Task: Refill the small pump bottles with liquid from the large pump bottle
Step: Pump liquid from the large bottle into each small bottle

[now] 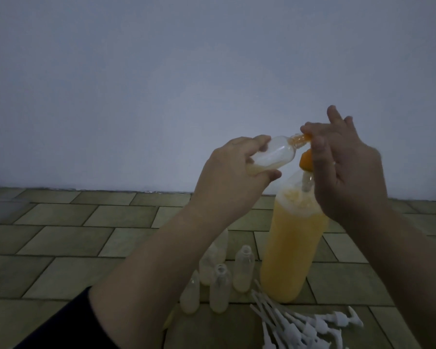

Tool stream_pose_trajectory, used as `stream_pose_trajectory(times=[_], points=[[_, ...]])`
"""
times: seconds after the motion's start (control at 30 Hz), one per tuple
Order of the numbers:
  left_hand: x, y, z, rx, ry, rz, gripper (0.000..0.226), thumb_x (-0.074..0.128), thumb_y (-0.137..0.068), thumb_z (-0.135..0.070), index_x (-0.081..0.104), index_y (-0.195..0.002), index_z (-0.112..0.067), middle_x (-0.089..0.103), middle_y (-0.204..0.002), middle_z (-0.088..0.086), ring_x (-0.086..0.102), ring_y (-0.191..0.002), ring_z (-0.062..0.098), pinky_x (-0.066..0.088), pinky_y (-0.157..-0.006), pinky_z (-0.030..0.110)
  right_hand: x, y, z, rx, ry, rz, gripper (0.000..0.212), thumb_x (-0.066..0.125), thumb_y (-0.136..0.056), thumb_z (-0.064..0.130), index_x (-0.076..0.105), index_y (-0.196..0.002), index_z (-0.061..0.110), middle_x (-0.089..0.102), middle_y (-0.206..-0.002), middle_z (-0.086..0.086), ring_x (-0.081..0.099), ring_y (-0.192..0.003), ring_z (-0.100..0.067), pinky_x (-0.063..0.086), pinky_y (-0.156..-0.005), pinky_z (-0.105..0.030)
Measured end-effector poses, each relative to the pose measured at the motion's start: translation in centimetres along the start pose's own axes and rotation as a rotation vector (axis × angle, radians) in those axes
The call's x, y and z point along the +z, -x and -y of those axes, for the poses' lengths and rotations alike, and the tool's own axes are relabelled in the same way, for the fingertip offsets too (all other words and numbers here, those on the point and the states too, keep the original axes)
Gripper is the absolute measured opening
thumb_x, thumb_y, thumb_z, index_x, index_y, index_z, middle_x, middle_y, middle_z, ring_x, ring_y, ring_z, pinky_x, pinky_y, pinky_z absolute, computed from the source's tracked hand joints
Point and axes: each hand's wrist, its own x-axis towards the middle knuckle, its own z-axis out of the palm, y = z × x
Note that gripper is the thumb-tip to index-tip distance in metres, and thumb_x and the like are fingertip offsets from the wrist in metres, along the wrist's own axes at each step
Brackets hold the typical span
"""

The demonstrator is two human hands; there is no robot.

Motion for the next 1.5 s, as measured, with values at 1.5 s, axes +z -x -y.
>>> stream_pose_trajectory(times=[1.5], points=[[-2.0, -0.6, 1.4, -0.117, 0.202, 0.140, 0.036, 0.072, -0.080, -0.027, 0.056, -0.112, -0.027, 0.064, -0.110, -0.014, 0.062, -0.092, 0.012, 0.054, -0.081, 0.030, -0.4, -0.3, 0.1, 0.022, 0.010, 0.021, 0.056, 0.017, -0.100, 0.037, 0.058, -0.120, 0.005, 0.057, -0.129, -0.010, 0.026, -0.140, -0.020, 0.001, -0.110, -0.011]])
